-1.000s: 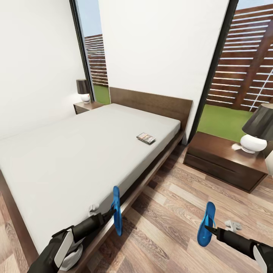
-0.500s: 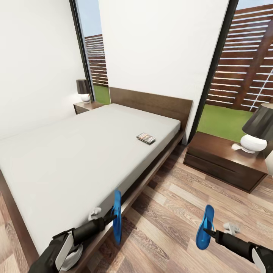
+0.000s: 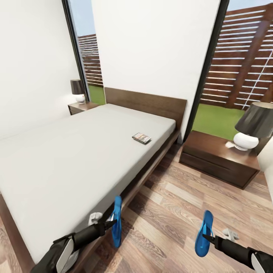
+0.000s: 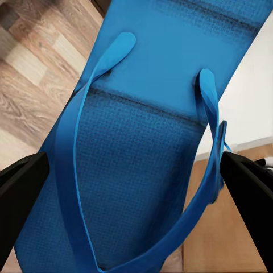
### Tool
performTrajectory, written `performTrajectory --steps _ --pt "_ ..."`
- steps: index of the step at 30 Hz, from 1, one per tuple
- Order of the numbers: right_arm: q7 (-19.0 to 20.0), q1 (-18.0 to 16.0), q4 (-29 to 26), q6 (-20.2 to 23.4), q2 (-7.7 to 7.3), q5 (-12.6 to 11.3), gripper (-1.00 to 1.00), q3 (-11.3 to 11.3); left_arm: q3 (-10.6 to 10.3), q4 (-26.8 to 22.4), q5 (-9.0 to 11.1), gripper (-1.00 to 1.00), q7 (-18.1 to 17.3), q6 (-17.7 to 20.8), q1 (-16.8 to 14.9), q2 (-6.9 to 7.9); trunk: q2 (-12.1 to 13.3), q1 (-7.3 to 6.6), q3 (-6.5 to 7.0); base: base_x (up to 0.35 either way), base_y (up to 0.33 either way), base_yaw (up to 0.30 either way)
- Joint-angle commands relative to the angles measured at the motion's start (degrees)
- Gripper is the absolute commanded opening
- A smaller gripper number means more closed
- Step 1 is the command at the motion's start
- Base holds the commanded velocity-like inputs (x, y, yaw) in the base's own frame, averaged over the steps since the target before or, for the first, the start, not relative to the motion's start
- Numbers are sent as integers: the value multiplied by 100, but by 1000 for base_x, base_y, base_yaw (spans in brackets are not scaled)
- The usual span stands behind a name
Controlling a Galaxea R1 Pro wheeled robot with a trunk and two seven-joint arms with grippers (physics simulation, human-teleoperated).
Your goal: In the bedroom, move the book from the bed onto either nightstand, and place the two sandals side by side next to the bed.
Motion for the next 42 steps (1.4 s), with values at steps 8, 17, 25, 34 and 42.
performTrajectory --steps 8,17,25,34,42 --pt "28 -7 6 47 4 33 -100 -48 3 -2 -2 -100 11 42 -1 -1 -2 -1 -5 0 0 -286" --pt "23 -7 6 -295 8 39 -100 -42 10 -2 -1 -100 11 42 -1 -1 -2 -1 -5 0 0 -300" --pt "19 -7 6 -369 12 40 -100 -41 11 -2 -1 -100 11 42 -1 -1 -2 -1 5 0 0 -300" --pt "17 -7 6 -368 13 40 -100 -40 11 -2 -1 -100 11 42 -1 -1 -2 -1 27 0 0 -300" --pt "1 -7 23 -372 13 40 -100 -40 11 0 -1 -100 11 42 -1 -1 -2 -1 47 0 0 -300"
